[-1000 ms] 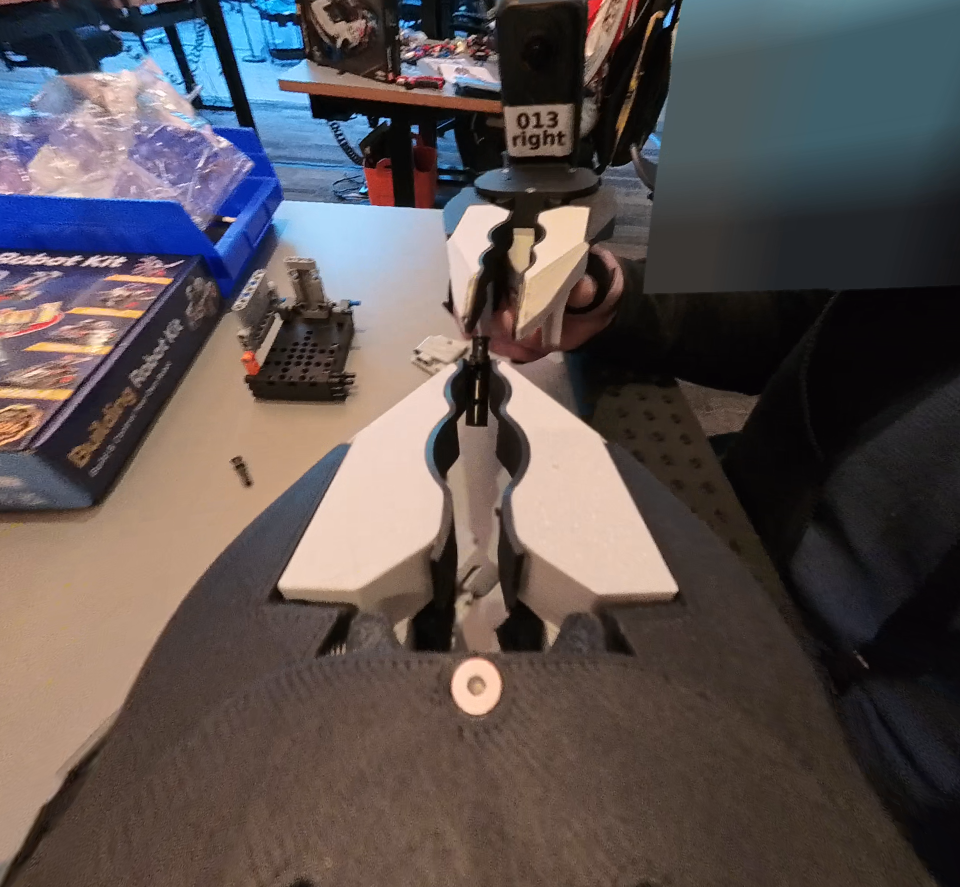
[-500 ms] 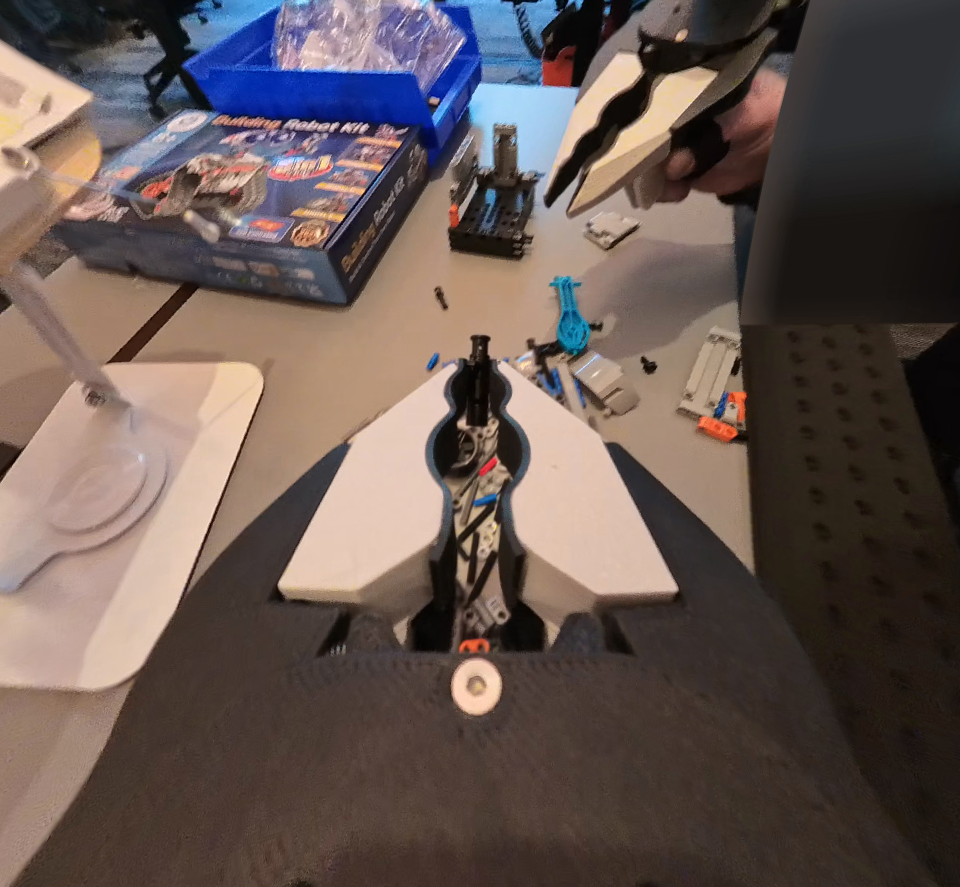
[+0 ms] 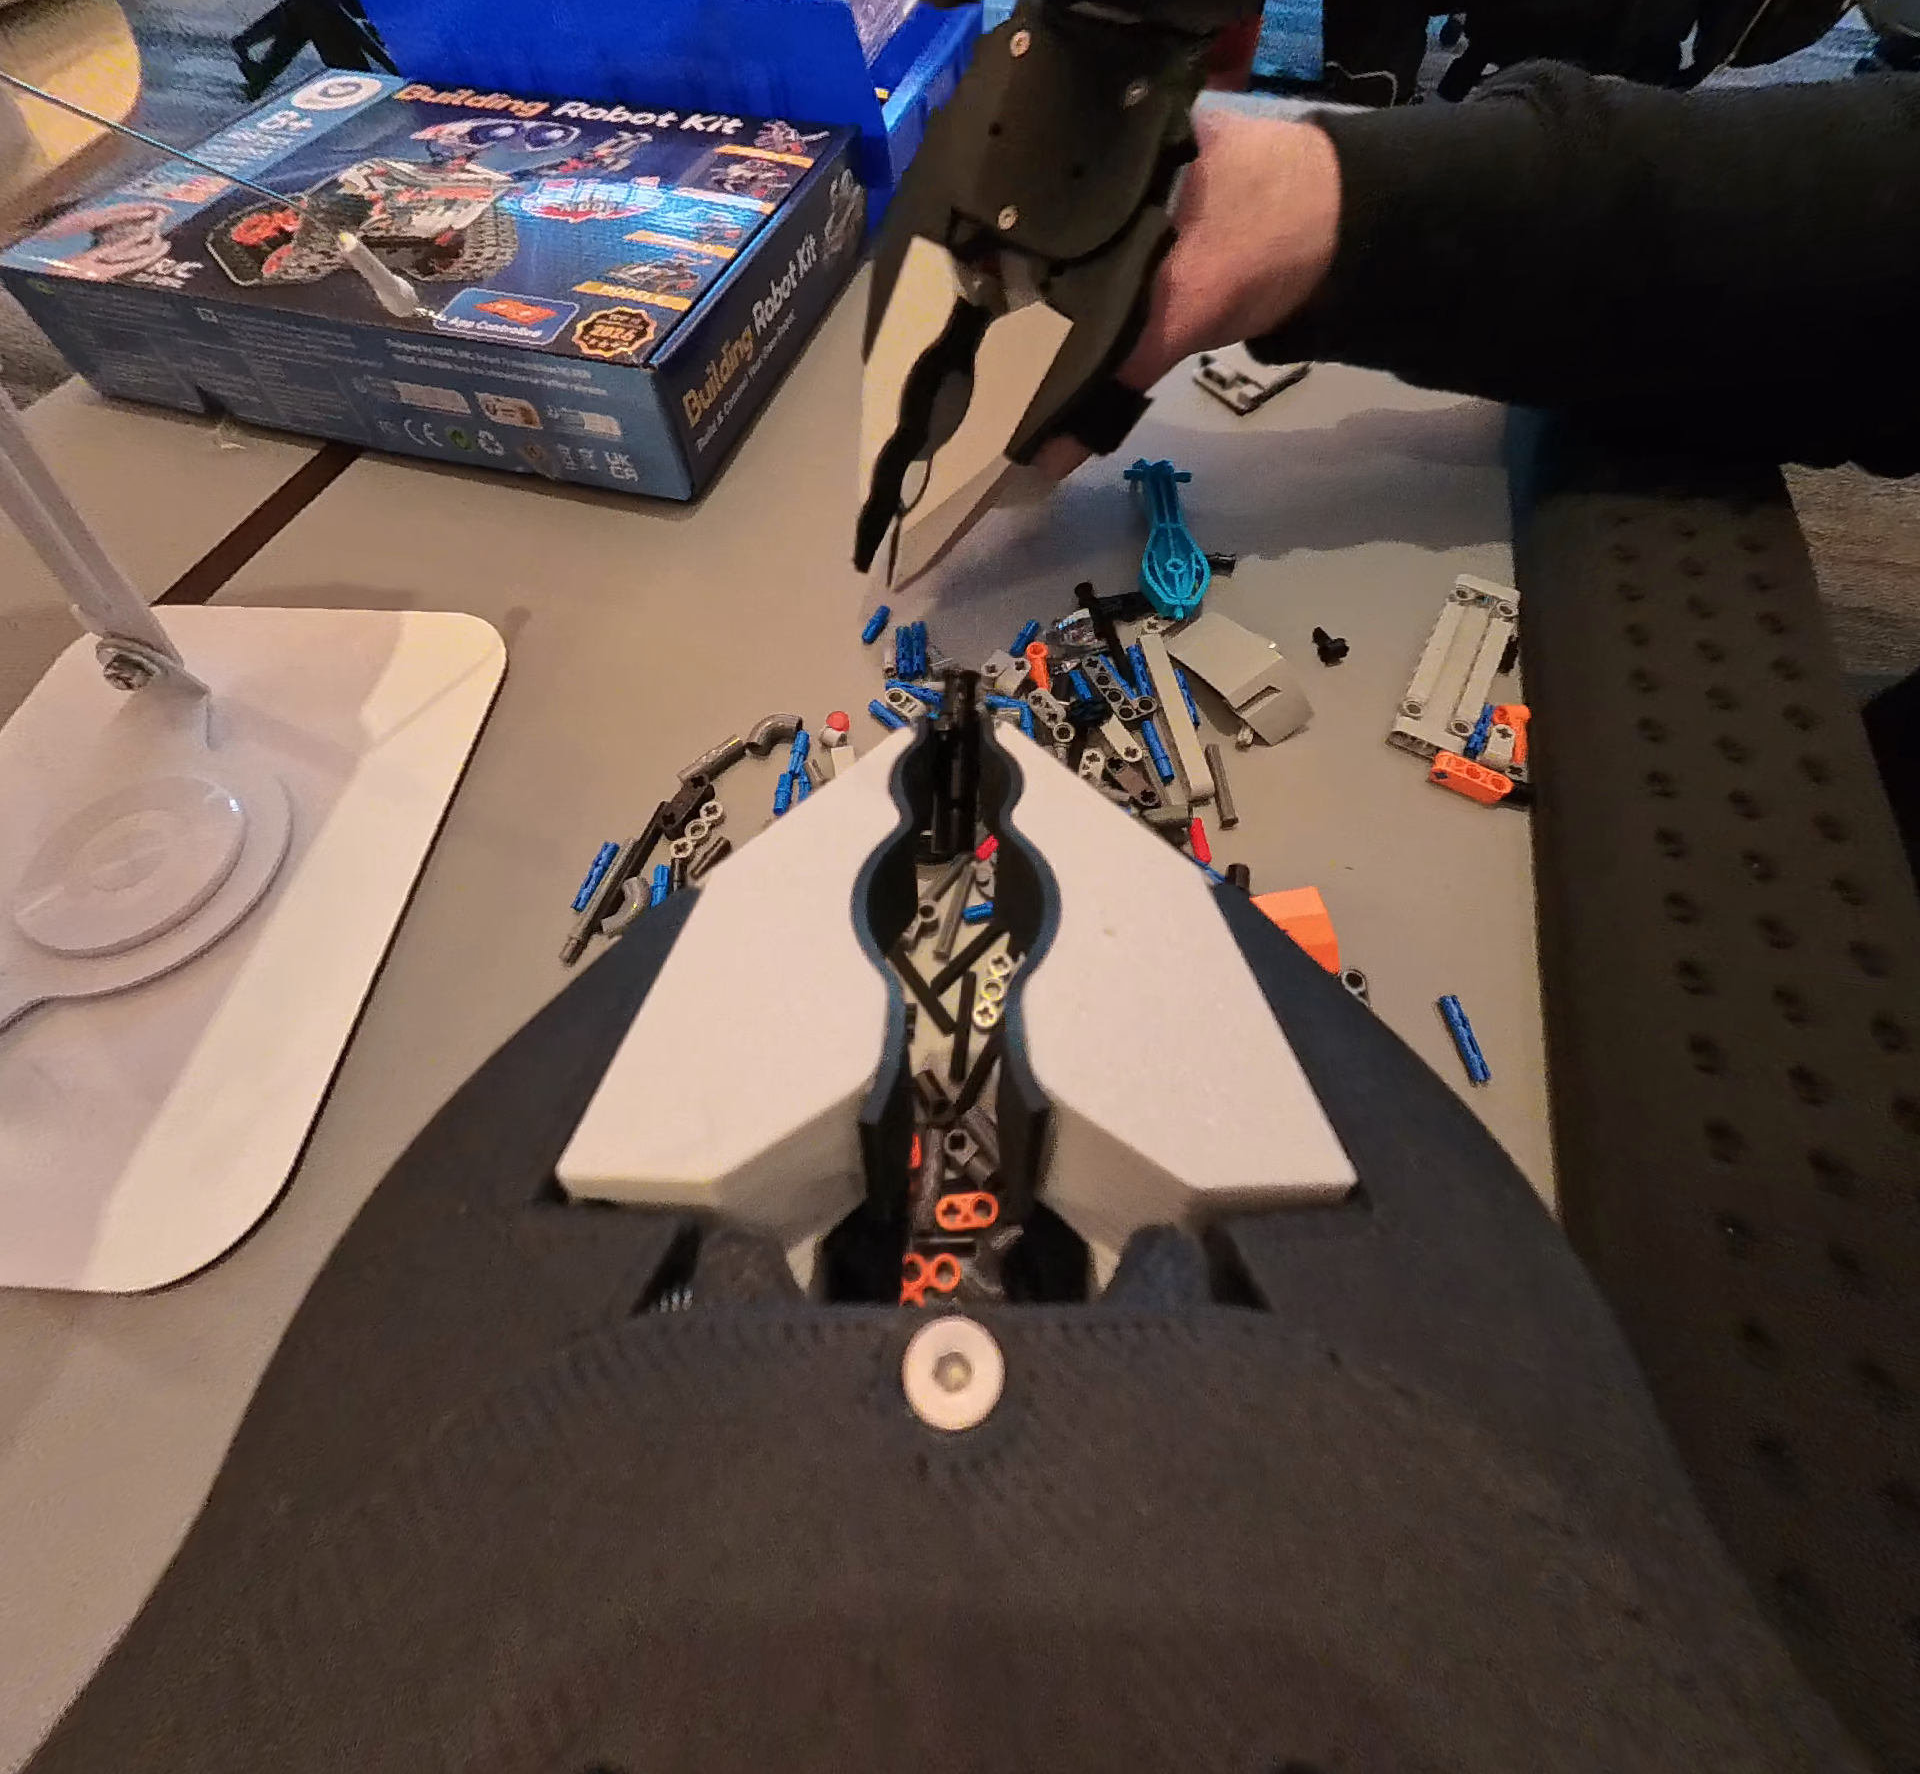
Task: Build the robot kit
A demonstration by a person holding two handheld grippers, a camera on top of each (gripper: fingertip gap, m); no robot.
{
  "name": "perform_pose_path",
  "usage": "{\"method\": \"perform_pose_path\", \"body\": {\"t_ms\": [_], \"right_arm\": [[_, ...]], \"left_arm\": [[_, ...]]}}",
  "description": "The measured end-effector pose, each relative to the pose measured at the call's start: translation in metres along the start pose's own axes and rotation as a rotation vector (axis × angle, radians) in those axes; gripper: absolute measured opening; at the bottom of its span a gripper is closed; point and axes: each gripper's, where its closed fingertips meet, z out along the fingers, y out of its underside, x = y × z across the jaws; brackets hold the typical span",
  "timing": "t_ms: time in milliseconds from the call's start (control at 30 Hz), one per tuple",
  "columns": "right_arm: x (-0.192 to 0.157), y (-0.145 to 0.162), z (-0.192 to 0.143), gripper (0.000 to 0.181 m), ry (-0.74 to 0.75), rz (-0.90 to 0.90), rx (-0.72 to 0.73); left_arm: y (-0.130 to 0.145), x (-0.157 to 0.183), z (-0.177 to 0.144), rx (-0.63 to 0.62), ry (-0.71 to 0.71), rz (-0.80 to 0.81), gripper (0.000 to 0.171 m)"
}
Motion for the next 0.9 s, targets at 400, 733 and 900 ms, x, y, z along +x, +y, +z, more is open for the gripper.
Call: {"method": "perform_pose_path", "body": {"t_ms": [400,733,900], "right_arm": [[-0.006,0.008,0.019,0.002,-0.098,0.040,-0.040],[-0.051,-0.049,-0.032,0.001,-0.066,-0.172,0.169],[-0.086,-0.064,-0.036,0.000,-0.007,-0.362,0.179]], "left_arm": [[0.002,0.003,0.009,0.016,0.041,-0.029,0.004],[0.013,0.005,0.024,-0.038,0.047,-0.021,0.004],[0.020,0.009,0.034,-0.089,0.032,0.017,0.004]]}}
